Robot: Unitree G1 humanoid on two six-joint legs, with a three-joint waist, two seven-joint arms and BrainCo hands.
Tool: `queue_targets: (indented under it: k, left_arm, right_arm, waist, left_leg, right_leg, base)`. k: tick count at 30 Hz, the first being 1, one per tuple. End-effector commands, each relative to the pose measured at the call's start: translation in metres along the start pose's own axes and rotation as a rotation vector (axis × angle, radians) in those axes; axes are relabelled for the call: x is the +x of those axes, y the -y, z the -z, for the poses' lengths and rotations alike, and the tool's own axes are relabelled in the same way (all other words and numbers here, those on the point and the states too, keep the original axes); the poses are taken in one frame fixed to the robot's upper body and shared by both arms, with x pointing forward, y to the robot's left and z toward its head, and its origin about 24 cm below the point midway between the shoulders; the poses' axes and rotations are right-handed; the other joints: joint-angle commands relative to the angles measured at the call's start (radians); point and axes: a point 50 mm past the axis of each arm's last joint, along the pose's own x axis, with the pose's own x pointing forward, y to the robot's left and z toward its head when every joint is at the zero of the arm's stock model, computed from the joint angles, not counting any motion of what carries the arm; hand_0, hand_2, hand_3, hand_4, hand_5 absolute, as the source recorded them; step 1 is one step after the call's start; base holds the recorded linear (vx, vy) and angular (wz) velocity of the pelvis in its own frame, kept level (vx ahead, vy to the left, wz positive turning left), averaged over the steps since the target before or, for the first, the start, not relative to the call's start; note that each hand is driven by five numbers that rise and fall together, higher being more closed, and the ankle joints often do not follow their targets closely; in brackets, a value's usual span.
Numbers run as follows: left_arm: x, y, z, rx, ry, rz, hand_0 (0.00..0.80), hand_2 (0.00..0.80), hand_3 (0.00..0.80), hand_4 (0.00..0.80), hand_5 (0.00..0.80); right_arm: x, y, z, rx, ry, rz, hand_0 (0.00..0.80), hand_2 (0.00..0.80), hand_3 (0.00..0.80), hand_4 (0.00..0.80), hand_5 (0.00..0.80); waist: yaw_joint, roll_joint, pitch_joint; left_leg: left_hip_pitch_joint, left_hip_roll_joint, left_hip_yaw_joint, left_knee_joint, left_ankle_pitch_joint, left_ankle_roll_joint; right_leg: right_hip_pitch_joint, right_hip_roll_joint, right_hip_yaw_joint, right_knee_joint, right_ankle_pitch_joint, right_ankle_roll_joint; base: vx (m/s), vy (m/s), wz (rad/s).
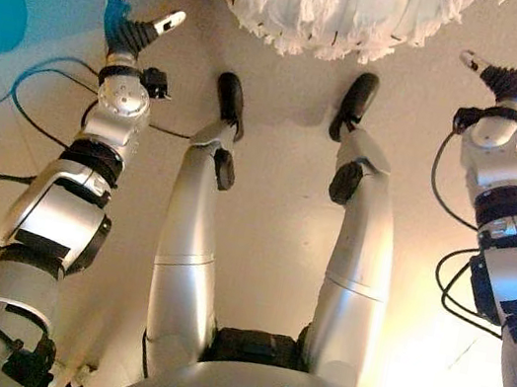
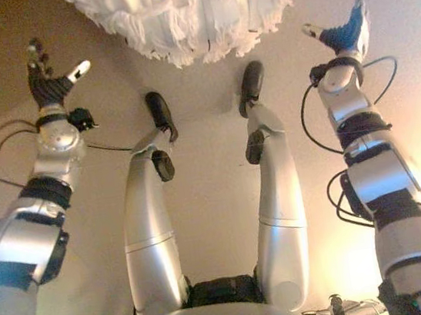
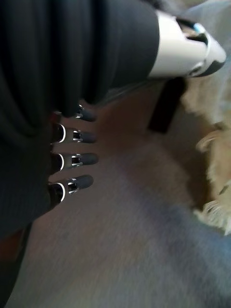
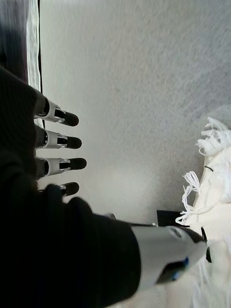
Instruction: Pick up the cushion and take it to the sofa
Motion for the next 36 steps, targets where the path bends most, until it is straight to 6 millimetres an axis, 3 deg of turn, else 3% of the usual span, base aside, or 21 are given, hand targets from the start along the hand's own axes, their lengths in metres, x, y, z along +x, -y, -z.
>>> queue_targets:
  k: [1, 7, 8, 10, 17, 21, 26, 32, 33, 35, 36]
  left_arm:
    - [0.009, -0.014, -0.017, -0.044, 0.078, -0.027, 0.000, 0.000, 0.000, 0.000, 0.000]
    - [0.026, -0.013, -0.053, -0.085, 0.180, 0.020, 0.000, 0.000, 0.000, 0.000, 0.000]
    - [0.028, -0.009, -0.061, -0.091, 0.203, 0.040, 0.000, 0.000, 0.000, 0.000, 0.000]
    - [0.030, 0.006, -0.074, -0.109, 0.245, 0.072, 0.000, 0.000, 0.000, 0.000, 0.000]
    - [0.041, 0.012, -0.112, -0.163, 0.315, 0.169, 0.000, 0.000, 0.000, 0.000, 0.000]
    - [0.044, 0.017, -0.119, -0.281, 0.296, 0.297, 0.000, 0.000, 0.000, 0.000, 0.000]
    - [0.038, 0.041, -0.129, -0.444, 0.267, 0.592, 0.000, 0.000, 0.000, 0.000, 0.000]
    - [0.030, 0.059, -0.134, -0.524, 0.252, 0.753, 0.000, 0.000, 0.000, 0.000, 0.000]
    - [0.029, 0.061, -0.134, -0.545, 0.250, 0.793, 0.000, 0.000, 0.000, 0.000, 0.000]
    - [0.027, 0.063, -0.134, -0.552, 0.253, 0.824, 0.000, 0.000, 0.000, 0.000, 0.000]
    - [0.023, 0.067, -0.135, -0.566, 0.250, 0.885, 0.000, 0.000, 0.000, 0.000, 0.000]
  right_arm:
    - [0.012, 0.027, -0.018, -0.014, 0.129, 0.052, 0.000, 0.000, 0.000, 0.000, 0.000]
    - [0.021, 0.026, -0.058, 0.012, 0.266, 0.028, 0.000, 0.000, 0.000, 0.000, 0.000]
    - [0.024, 0.025, -0.059, 0.019, 0.190, 0.022, 0.000, 0.000, 0.000, 0.000, 0.000]
    - [0.024, 0.014, -0.078, 0.020, 0.237, 0.012, 0.000, 0.000, 0.000, 0.000, 0.000]
    - [0.023, 0.005, -0.109, 0.085, 0.330, -0.110, 0.000, 0.000, 0.000, 0.000, 0.000]
    - [0.021, 0.002, -0.127, 0.154, 0.391, -0.202, 0.000, 0.000, 0.000, 0.000, 0.000]
    - [0.012, -0.008, -0.154, 0.282, 0.473, -0.389, 0.000, 0.000, 0.000, 0.000, 0.000]
    - [-0.005, -0.026, -0.172, 0.389, 0.529, -0.614, 0.000, 0.000, 0.000, 0.000, 0.000]
    - [-0.021, -0.019, -0.190, 0.187, 0.847, -0.528, 0.000, 0.000, 0.000, 0.000, 0.000]
    - [-0.022, -0.017, -0.190, 0.204, 0.854, -0.583, 0.000, 0.000, 0.000, 0.000, 0.000]
    - [-0.023, -0.011, -0.193, 0.408, 0.827, -0.772, 0.000, 0.000, 0.000, 0.000, 0.000]
  waist:
    - [-0.020, 0.082, -0.006]
    - [-0.021, 0.087, -0.006]
    - [-0.022, 0.087, -0.006]
    - [-0.016, 0.095, -0.006]
    - [-0.020, 0.091, -0.006]
    - [-0.023, 0.090, -0.006]
    - [-0.029, 0.095, -0.006]
    - [-0.035, 0.094, -0.006]
    - [-0.037, 0.092, -0.006]
    - [-0.039, 0.089, -0.006]
    - [-0.038, 0.081, -0.006]
  left_leg:
    - [-0.055, 0.019, 0.047, -0.013, -0.003, 0.002]
    - [-0.120, 0.026, 0.044, 0.012, -0.014, 0.002]
    - [-0.125, 0.026, 0.043, 0.010, -0.014, 0.002]
    - [-0.128, 0.020, 0.043, -0.001, -0.012, 0.000]
    - [-0.128, 0.011, 0.039, -0.046, 0.009, -0.009]
    - [-0.119, 0.004, 0.040, -0.078, 0.019, -0.016]
    - [-0.111, -0.001, 0.044, -0.118, 0.028, -0.023]
    - [-0.111, -0.006, 0.045, -0.134, 0.041, -0.027]
    - [-0.116, -0.012, 0.039, -0.135, 0.042, -0.027]
    - [-0.120, -0.020, 0.030, -0.136, 0.043, -0.029]
    - [-0.124, -0.023, 0.025, -0.137, 0.046, -0.029]
  right_leg:
    - [-0.023, 0.026, 0.056, 0.058, -0.068, 0.058]
    - [-0.087, 0.021, 0.062, 0.082, -0.071, 0.066]
    - [-0.092, 0.020, 0.063, 0.078, -0.069, 0.069]
    - [-0.096, 0.018, 0.063, 0.069, -0.067, 0.072]
    - [-0.091, 0.026, 0.062, 0.026, -0.051, 0.084]
    - [-0.080, 0.036, 0.060, -0.013, -0.041, 0.092]
    - [-0.070, 0.043, 0.061, -0.069, -0.031, 0.098]
    - [-0.065, 0.049, 0.061, -0.094, -0.024, 0.099]
    - [-0.064, 0.053, 0.062, -0.102, -0.020, 0.104]
    - [-0.063, 0.055, 0.061, -0.112, -0.014, 0.111]
    - [-0.062, 0.058, 0.061, -0.116, -0.010, 0.113]
  base:
    - [0.006, 0.014, -0.06]
    - [0.007, 0.010, -0.04]
    - [0.000, 0.000, 0.00]
    - [0.033, 0.012, 0.00]
    - [0.029, -0.005, 0.01]
    - [0.000, 0.000, 0.00]
    - [0.005, -0.005, 0.03]
    - [-0.001, -0.005, 0.04]
    - [-0.033, -0.037, -0.01]
    - [-0.029, -0.048, 0.02]
    - [-0.016, -0.065, 0.03]
